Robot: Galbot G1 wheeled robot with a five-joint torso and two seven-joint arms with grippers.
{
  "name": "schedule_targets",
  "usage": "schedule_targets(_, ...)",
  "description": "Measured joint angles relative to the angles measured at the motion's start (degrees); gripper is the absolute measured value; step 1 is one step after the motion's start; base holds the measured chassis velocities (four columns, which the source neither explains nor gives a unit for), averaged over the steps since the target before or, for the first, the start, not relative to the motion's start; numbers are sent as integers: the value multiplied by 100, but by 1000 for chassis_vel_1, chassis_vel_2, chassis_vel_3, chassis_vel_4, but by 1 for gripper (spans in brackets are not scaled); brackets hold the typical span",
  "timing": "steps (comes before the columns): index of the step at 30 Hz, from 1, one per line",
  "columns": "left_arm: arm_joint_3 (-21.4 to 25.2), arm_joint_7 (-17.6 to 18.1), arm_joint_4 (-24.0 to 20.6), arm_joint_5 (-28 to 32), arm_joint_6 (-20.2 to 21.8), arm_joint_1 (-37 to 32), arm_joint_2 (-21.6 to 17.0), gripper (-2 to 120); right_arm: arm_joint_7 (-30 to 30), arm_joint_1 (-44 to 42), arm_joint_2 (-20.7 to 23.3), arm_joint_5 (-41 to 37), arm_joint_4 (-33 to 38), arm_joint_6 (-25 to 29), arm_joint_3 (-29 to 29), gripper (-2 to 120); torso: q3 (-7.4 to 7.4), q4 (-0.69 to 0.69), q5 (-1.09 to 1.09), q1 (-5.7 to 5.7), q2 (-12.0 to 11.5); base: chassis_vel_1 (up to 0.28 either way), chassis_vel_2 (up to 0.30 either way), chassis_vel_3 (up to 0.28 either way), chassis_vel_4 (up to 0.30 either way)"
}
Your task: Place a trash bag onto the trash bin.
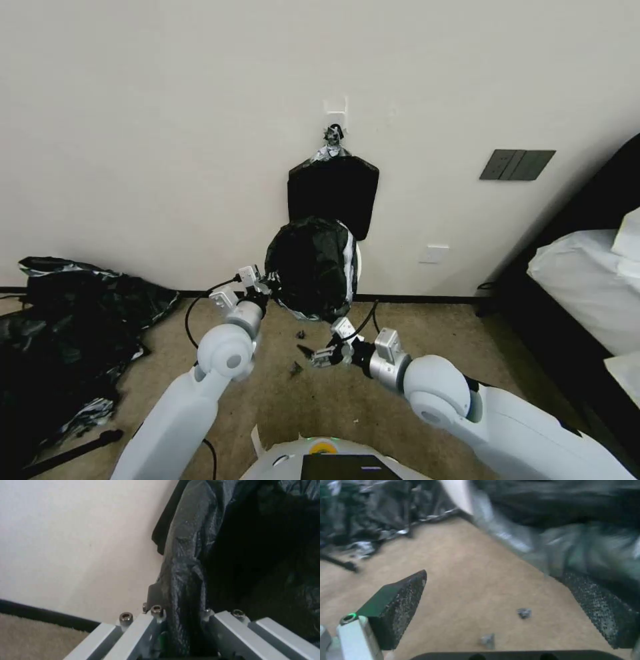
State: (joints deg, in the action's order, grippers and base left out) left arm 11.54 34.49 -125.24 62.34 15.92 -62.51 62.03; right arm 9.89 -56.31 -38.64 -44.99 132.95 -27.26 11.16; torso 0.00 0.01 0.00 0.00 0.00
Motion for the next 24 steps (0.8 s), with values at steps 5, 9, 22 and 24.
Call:
schedule_targets(5, 99, 275, -88, 733, 127, 58, 22, 1, 151, -52, -3, 13, -183, 119, -139, 100, 0, -1, 0, 0, 0, 0, 0, 0, 0)
schedule_targets(9, 149, 357, -85, 977, 188, 116, 7, 1, 371, -80, 5, 10, -234, 209, -258, 100, 0, -1, 0, 0, 0, 0, 0, 0, 0)
schedule_targets(22, 304, 424, 226, 1151, 126, 178, 31, 1, 539, -1862, 131, -798, 405, 295, -2049, 100, -1, -2, -1, 0, 0, 0, 0, 0, 0)
schedule_targets(24, 308, 425, 257, 1178, 119, 187, 30, 1, 445, -2148, 144, -1153, 496, 332, -2429, 100, 0, -3, 0, 0, 0, 0, 0, 0, 0)
